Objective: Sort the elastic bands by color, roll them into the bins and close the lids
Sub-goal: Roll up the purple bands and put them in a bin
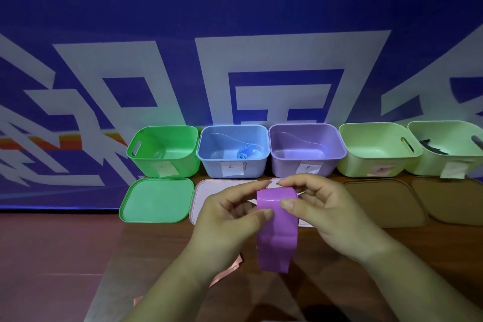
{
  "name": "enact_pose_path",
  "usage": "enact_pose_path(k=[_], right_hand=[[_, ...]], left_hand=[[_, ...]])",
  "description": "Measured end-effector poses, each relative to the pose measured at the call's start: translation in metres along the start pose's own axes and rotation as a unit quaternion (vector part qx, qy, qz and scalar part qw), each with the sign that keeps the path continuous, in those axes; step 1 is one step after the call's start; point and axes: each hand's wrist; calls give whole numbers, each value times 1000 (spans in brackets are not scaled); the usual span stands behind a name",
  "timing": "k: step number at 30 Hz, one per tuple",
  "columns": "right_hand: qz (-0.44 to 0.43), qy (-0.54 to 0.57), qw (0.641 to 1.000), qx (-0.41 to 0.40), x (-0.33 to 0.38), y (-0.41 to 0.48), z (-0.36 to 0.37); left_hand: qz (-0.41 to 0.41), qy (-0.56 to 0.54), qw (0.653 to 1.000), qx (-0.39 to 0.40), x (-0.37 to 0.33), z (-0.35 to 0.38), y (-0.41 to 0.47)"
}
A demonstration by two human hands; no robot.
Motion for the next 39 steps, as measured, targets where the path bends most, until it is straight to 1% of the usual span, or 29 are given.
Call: enact_pose_path(k=[4, 8, 17, 22, 25, 30, 35, 39], right_hand=[[-5, 11, 1000, 25, -1, -1, -1], [-23, 3, 1000, 19, -3, -2, -1], [-18, 16, 1000, 16, -3, 1, 1], [-15, 42, 999, 10, 0, 4, 2], [-9, 43, 999, 1, 2, 6, 1], [7, 48, 999, -6, 2, 9, 1], [-3, 41, 999, -36, 1, 12, 0], [-5, 40, 998, -47, 1, 16, 1]], left_hand=[[26, 34, 999, -13, -1, -3, 4], [33, 58, 998, -21, -2, -3, 6], [-4, 3, 1000, -14, -4, -1, 7], [31, 61, 998, -4, -3, -3, 9], [40, 69, 997, 12, -1, -5, 11], [31, 32, 999, 20, -1, -6, 14], [-7, -18, 999, 39, -5, -3, 15], [-8, -24, 999, 33, -5, -1, 18]])
Point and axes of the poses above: each hand's wrist, its own y-axis towards the middle knuckle, its own z-axis out of the palm, x = y × z
